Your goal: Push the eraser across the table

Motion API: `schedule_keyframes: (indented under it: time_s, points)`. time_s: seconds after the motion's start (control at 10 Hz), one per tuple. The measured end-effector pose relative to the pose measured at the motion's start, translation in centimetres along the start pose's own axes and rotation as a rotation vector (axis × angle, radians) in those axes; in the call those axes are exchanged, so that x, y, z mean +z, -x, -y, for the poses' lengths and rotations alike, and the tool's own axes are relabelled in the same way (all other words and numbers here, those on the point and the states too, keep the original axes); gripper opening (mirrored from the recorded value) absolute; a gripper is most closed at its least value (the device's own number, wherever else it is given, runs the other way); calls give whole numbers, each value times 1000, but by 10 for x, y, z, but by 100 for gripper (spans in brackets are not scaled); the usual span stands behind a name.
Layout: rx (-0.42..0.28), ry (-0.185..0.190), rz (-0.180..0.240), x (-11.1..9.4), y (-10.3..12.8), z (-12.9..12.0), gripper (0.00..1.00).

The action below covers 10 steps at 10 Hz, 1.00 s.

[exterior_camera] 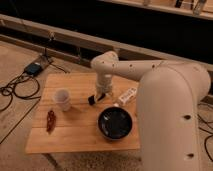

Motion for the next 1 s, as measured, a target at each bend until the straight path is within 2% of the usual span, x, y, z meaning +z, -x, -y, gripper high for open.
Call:
schedule_keyframes:
  time_s: [0.4,1.0]
  points:
    - [-25,-19,-20,27,36,9,65]
    - [-20,-16,-45,52,54,10,65]
